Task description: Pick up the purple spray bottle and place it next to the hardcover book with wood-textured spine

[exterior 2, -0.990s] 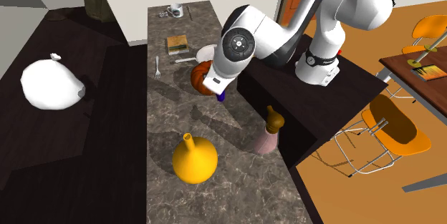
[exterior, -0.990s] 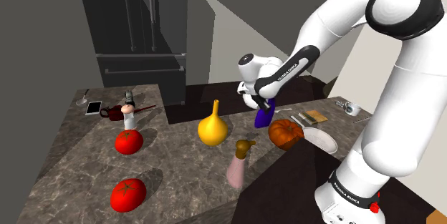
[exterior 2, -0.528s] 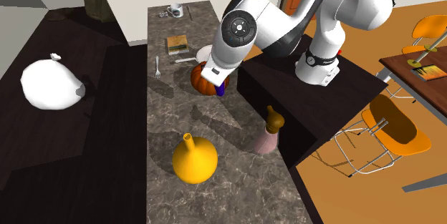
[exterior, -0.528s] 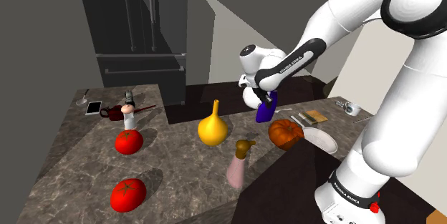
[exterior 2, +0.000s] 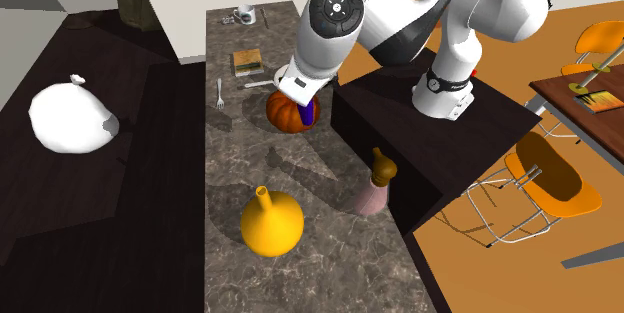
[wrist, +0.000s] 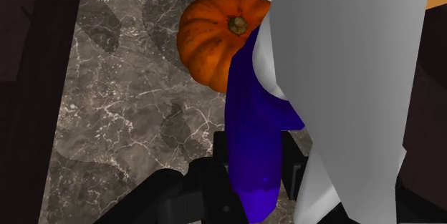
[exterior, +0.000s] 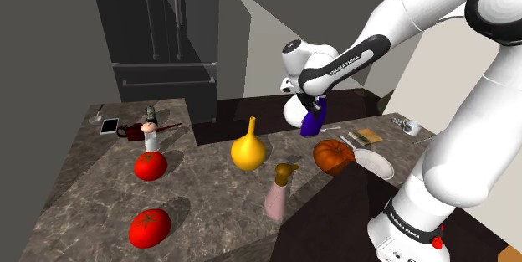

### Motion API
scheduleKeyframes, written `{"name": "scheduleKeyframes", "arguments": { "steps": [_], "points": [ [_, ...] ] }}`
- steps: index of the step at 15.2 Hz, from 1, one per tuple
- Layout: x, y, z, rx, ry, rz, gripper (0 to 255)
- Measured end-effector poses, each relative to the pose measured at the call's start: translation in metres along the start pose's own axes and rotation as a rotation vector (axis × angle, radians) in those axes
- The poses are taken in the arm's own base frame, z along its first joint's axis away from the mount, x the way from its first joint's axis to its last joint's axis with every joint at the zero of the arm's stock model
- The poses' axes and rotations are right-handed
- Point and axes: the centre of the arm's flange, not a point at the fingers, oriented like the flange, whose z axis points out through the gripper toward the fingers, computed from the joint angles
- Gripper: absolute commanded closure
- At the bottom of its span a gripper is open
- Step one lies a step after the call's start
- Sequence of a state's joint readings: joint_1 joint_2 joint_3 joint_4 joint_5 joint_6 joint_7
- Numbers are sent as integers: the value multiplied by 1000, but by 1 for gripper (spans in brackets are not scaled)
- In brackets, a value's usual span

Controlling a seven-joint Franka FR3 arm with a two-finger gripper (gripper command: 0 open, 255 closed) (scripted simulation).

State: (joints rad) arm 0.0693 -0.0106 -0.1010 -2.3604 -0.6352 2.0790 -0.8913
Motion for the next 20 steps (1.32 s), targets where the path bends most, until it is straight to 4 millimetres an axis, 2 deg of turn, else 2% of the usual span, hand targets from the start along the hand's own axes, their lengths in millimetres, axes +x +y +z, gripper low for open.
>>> {"name": "scheduleKeyframes", "arguments": {
  "steps": [7, 8, 10, 13, 20],
  "points": [
    [-20, -1, -32, 0, 0, 0, 255],
    [-27, 3, -31, 0, 0, 0, 255],
    [-40, 13, -23, 0, 0, 0, 255],
    [-75, 28, -4, 1, 0, 1, 255],
    [-143, 64, 41, 1, 1, 1, 255]
  ]
}}
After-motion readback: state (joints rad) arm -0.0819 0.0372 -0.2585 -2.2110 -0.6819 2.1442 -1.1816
